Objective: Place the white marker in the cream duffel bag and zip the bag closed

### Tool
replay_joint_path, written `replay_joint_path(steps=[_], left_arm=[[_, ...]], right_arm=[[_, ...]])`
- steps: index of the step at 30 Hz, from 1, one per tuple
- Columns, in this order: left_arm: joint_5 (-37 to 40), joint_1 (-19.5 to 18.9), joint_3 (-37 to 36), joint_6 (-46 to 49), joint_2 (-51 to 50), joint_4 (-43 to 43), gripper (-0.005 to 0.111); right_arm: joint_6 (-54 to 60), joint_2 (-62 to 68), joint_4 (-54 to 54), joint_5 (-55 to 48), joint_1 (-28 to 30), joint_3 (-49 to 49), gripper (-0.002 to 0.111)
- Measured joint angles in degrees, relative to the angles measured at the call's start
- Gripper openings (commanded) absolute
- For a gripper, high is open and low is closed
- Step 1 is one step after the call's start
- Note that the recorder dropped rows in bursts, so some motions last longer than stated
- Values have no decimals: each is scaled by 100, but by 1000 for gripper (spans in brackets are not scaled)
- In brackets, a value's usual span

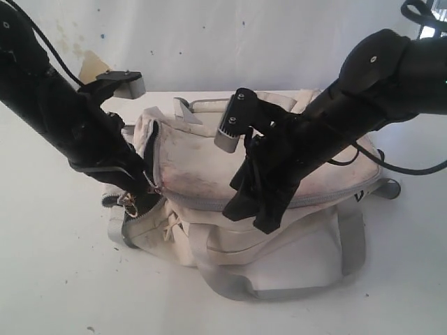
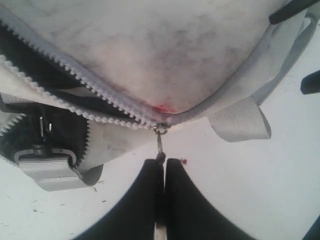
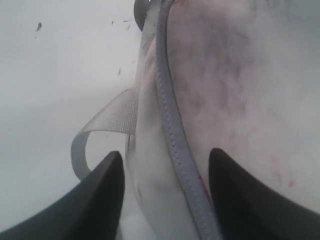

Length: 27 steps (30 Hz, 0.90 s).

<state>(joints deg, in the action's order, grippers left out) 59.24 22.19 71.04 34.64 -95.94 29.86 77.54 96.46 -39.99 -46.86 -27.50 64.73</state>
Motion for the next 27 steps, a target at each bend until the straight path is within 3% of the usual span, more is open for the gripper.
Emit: replay_joint_path(steps=[20, 27], left_arm=[[209, -37, 70, 2, 0, 495, 0], [217, -37, 70, 2, 0, 495, 0]], right_arm=[[11, 334, -622, 897, -316, 0, 48], [624, 402, -624, 962, -340, 0, 43]])
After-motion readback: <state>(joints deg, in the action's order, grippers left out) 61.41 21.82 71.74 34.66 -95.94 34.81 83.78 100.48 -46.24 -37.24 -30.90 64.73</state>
